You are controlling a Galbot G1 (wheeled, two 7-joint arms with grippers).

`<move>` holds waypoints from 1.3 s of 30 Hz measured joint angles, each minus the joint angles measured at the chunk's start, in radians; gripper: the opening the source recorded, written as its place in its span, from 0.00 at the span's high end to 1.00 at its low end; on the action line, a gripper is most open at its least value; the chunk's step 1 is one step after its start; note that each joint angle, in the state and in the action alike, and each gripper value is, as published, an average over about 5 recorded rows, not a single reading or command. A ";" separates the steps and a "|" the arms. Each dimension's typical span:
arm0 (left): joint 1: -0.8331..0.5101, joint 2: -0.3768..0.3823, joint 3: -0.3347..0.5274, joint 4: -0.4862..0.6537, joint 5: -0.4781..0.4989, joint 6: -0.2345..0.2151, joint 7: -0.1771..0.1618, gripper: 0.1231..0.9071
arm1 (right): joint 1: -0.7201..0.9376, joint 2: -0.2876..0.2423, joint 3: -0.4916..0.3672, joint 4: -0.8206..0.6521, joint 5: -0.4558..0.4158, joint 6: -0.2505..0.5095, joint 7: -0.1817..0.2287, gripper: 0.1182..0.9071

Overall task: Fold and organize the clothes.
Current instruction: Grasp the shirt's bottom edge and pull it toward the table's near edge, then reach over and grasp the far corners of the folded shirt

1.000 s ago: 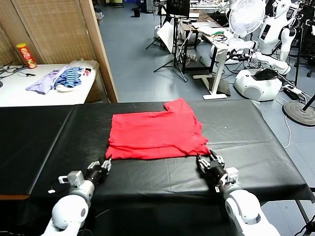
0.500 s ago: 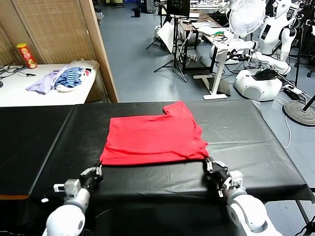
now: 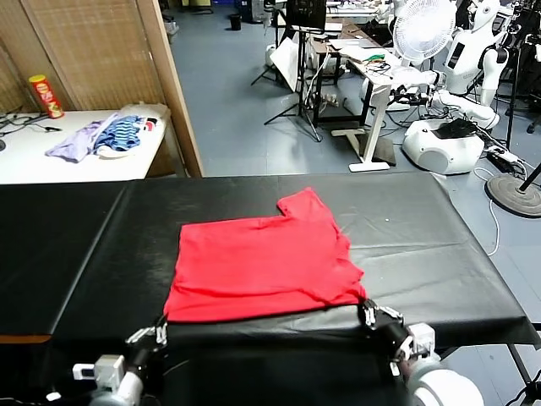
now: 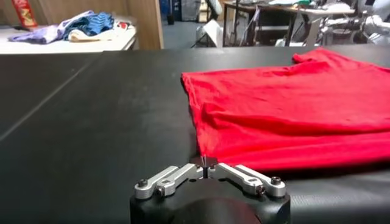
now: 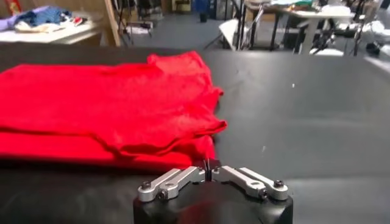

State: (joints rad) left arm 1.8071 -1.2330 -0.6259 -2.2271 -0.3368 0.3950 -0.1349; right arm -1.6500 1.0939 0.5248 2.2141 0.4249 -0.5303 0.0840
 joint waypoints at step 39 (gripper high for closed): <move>-1.026 0.207 0.299 0.614 -0.547 0.342 -0.141 0.14 | 1.245 0.172 -0.473 -1.106 0.080 -0.019 -0.084 0.14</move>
State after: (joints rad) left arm 0.7807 -1.0256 -0.3268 -1.6128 -0.8841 0.7370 -0.2759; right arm -0.4048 1.2656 0.0520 1.1080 0.5051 -0.5496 0.0004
